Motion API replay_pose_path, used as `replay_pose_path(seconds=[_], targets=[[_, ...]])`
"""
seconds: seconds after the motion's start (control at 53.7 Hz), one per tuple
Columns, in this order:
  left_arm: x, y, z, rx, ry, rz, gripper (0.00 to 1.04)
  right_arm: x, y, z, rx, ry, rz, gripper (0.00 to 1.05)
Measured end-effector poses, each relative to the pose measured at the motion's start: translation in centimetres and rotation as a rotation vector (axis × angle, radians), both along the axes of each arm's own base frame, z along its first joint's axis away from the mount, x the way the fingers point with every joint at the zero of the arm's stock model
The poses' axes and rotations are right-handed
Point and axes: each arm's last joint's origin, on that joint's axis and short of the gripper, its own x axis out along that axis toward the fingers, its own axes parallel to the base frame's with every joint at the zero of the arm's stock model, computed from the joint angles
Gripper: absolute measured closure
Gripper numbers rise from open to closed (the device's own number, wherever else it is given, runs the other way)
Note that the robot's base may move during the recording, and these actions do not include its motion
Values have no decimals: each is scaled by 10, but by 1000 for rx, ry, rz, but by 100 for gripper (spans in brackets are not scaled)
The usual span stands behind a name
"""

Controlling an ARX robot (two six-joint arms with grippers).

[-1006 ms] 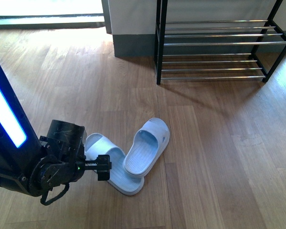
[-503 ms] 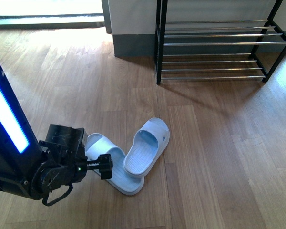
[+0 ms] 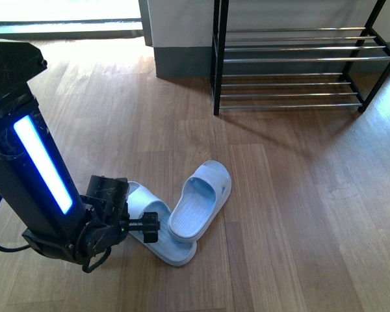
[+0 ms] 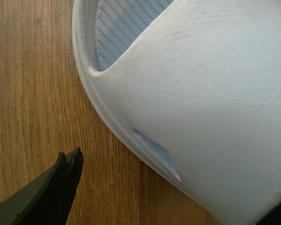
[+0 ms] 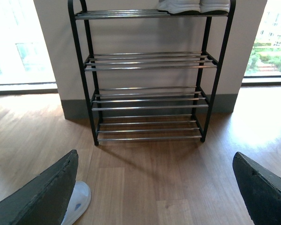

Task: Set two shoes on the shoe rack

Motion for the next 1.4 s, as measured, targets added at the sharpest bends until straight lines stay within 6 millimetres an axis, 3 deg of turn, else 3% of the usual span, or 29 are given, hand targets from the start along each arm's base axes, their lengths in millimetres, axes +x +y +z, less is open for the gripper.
replay_pose_path(seconds=[0.112, 0.391, 0.484, 0.652, 0.708, 0.745, 0.857, 0.95, 1.006, 1.137, 1.248, 1.304, 1.397], targets=[[1, 1, -5, 39, -24, -21, 10, 0, 0, 0, 0, 0, 0, 9], [6, -1, -5, 186, -120, -88, 51, 0, 0, 0, 0, 0, 0, 9], [7, 2, -4, 213, -127, -98, 70, 0, 0, 0, 0, 0, 0, 9], [3, 4, -5, 239, -120, -103, 91, 0, 0, 0, 0, 0, 0, 9], [-3, 7, -1, 261, -124, -96, 102, 0, 0, 0, 0, 0, 0, 9], [-6, 10, 4, 262, -125, -94, 103, 0, 0, 0, 0, 0, 0, 9], [-14, 23, 36, 253, -168, -49, 103, 0, 0, 0, 0, 0, 0, 9], [-19, 42, 86, 244, -279, 27, 103, 0, 0, 0, 0, 0, 0, 9], [-24, 51, 107, 249, -326, 65, 103, 0, 0, 0, 0, 0, 0, 9], [-58, 75, 159, 287, -415, 153, 103, 0, 0, 0, 0, 0, 0, 9], [-86, 81, 205, 320, -544, 181, 103, 0, 0, 0, 0, 0, 0, 9], [-90, 82, 215, 317, -579, 193, 103, 0, 0, 0, 0, 0, 0, 9], [-91, 82, 216, 316, -578, 191, 103, 0, 0, 0, 0, 0, 0, 9]])
